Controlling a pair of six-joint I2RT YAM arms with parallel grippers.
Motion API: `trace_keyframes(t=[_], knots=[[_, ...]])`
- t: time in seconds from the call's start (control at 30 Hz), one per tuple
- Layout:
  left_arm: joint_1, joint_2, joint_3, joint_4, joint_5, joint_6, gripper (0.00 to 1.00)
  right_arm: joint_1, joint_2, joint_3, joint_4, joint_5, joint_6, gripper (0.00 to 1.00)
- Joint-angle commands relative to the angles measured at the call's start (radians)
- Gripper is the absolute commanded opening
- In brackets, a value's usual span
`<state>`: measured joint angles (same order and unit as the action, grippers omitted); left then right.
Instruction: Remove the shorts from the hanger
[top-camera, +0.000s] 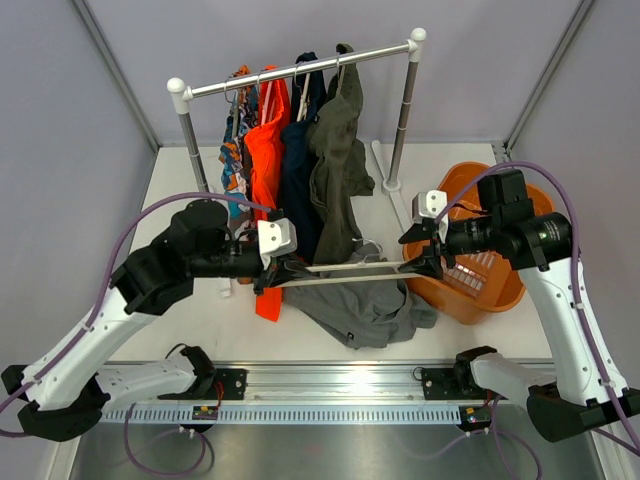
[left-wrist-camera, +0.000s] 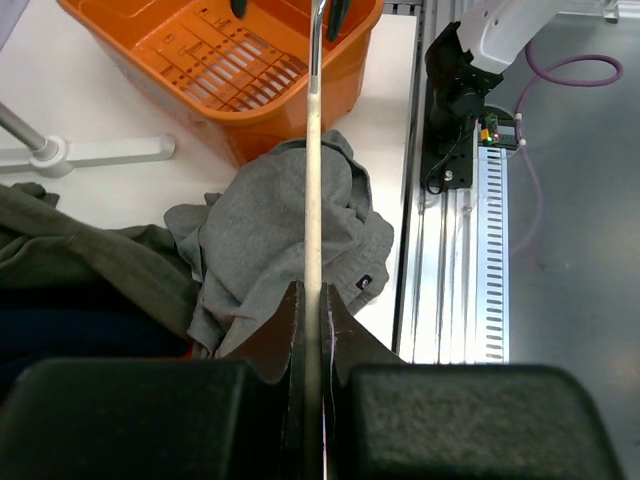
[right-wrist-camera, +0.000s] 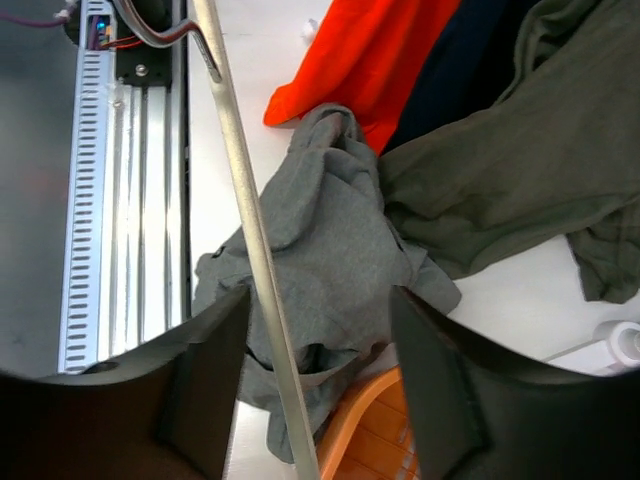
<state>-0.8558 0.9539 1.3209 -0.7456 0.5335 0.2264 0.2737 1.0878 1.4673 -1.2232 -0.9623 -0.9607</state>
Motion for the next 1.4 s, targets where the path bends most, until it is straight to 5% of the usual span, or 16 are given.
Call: trace_keyframes(t=[0.0,0.07,0.2,0.3,0.47,0.57,0.67,0.73,0.9,1.1,1.37], knots=[[0.008,0.019,0.041,0.095,0.066,0.031,0.00,0.024,0.015,-0.001,-0.090,-0.021,-0.082,0.58],[0.017,0.031,0.052,0.101,0.075,0.036,0.00,0.024,0.018,-0.013,-0.113,-0.026,-0.108,0.52],[0.034,0.046,0.040,0.144,0.079,0.025,0.00,0.025,0.001,-0.022,-0.116,-0.033,-0.099,0.16],[0.040,0.045,0.012,0.204,0.031,-0.005,0.00,0.024,-0.031,-0.025,-0.122,-0.033,-0.099,0.04],[0.044,0.000,-0.058,0.383,-0.099,-0.051,0.37,0.022,-0.123,-0.090,-0.101,-0.020,-0.090,0.00],[0.044,-0.029,-0.084,0.475,-0.187,-0.073,0.81,-0.010,-0.181,-0.133,-0.085,0.002,-0.063,0.00],[0.044,-0.052,-0.063,0.493,-0.297,-0.085,0.97,-0.085,-0.252,-0.162,-0.088,-0.013,-0.038,0.00],[0.044,-0.061,-0.039,0.462,-0.391,-0.081,0.99,-0.171,-0.313,-0.191,-0.075,-0.027,-0.027,0.00],[0.044,-0.109,-0.077,0.420,-0.564,-0.117,0.99,-0.226,-0.422,-0.272,0.287,0.127,0.454,0.00],[0.044,-0.171,-0.187,0.405,-0.581,-0.165,0.99,-0.225,-0.447,-0.246,0.551,0.373,0.865,0.00],[0.044,-0.264,-0.347,0.453,-0.612,-0.275,0.99,-0.219,-0.149,-0.067,0.584,0.612,1.036,0.00]])
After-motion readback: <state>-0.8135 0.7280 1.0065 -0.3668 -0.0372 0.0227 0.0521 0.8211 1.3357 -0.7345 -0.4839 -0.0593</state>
